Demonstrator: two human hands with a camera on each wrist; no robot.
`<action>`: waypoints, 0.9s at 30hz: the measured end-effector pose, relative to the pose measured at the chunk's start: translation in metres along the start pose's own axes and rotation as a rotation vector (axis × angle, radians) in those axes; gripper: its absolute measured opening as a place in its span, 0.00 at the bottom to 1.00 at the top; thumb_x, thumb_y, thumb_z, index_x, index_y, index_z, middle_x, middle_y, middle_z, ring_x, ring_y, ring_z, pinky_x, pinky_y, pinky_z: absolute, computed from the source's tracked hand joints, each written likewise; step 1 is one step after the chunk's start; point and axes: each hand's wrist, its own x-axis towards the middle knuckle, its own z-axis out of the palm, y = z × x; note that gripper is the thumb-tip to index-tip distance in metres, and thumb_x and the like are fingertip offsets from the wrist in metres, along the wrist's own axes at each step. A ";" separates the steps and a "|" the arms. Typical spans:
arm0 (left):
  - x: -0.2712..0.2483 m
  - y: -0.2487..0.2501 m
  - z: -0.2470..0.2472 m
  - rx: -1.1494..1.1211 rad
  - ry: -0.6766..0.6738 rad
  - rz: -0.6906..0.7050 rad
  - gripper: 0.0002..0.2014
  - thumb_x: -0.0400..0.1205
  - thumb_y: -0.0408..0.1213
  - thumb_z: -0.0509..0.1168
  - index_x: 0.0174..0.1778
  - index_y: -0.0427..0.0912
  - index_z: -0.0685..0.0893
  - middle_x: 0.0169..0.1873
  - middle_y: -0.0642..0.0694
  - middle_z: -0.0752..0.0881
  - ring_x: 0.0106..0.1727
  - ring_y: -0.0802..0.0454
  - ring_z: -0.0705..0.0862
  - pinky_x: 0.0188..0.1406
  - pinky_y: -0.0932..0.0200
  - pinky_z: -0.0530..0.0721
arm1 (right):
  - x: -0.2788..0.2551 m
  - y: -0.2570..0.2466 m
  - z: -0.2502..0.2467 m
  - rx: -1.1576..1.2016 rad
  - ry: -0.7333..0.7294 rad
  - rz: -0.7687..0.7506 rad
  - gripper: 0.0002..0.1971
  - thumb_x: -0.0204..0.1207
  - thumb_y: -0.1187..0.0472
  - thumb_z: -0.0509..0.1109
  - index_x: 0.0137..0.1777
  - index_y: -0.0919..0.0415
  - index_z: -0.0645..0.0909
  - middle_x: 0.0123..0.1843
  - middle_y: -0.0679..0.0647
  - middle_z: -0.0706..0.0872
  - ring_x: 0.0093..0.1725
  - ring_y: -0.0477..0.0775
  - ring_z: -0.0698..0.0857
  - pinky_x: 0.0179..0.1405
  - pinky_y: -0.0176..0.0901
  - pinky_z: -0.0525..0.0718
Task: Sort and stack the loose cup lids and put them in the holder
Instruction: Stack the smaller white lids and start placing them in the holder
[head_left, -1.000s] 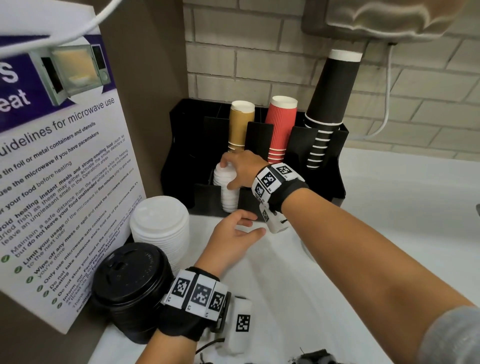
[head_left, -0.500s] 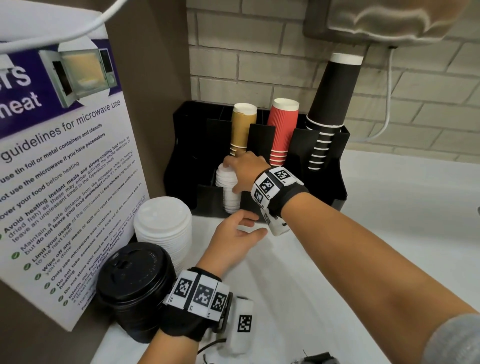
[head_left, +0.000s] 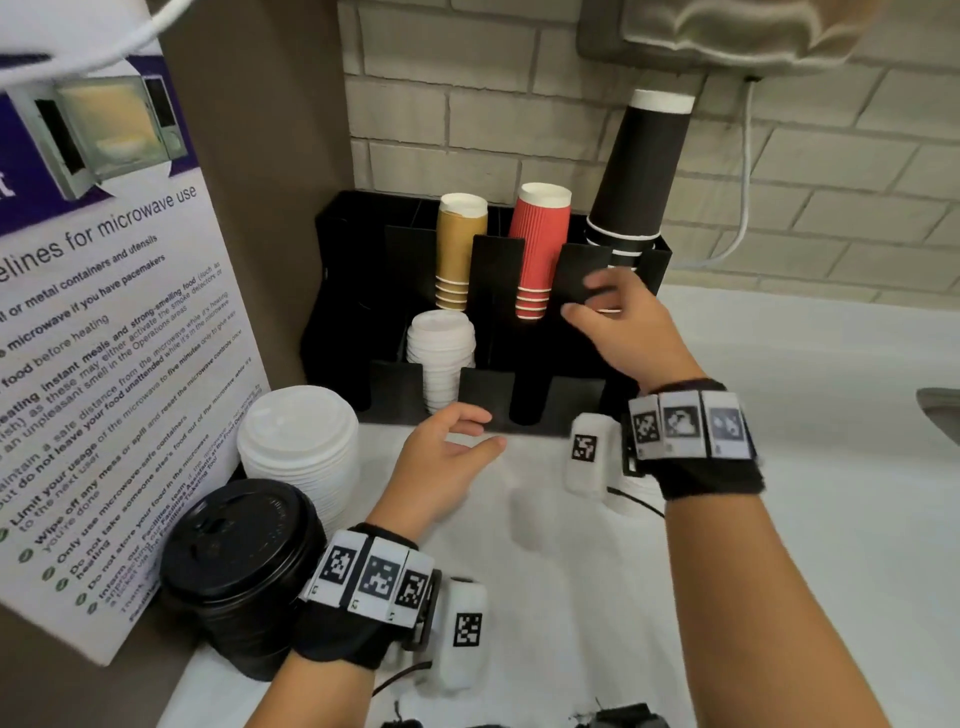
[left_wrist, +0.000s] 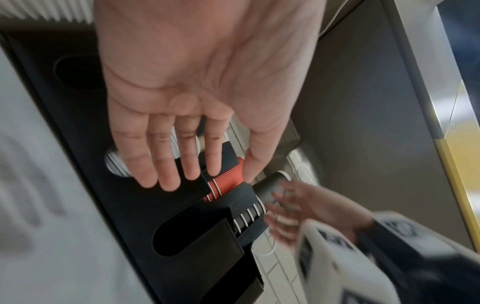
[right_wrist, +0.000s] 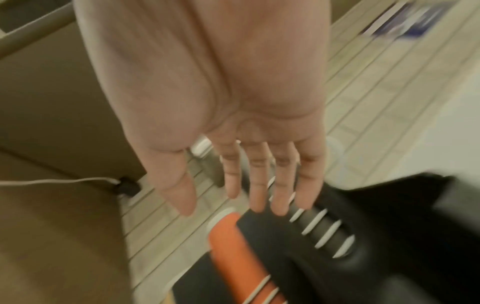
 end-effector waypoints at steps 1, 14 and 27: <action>0.000 0.000 0.000 -0.004 0.008 0.006 0.09 0.79 0.40 0.72 0.54 0.53 0.84 0.54 0.51 0.84 0.43 0.55 0.84 0.33 0.70 0.81 | -0.008 0.013 -0.012 -0.020 0.032 0.091 0.13 0.74 0.54 0.73 0.55 0.58 0.79 0.44 0.49 0.83 0.44 0.48 0.82 0.42 0.37 0.78; -0.004 0.002 0.003 0.028 -0.013 0.010 0.09 0.79 0.41 0.72 0.54 0.53 0.84 0.53 0.53 0.85 0.46 0.54 0.85 0.40 0.64 0.82 | -0.047 0.091 -0.008 -0.428 -0.410 0.570 0.43 0.62 0.56 0.83 0.76 0.55 0.66 0.63 0.55 0.78 0.56 0.56 0.78 0.50 0.44 0.73; -0.008 0.007 0.007 -0.007 -0.136 0.096 0.32 0.70 0.48 0.78 0.69 0.62 0.75 0.63 0.60 0.81 0.60 0.63 0.82 0.46 0.68 0.83 | -0.050 0.039 -0.015 -0.070 -0.416 0.234 0.30 0.60 0.48 0.82 0.61 0.40 0.74 0.54 0.47 0.83 0.51 0.46 0.83 0.40 0.36 0.77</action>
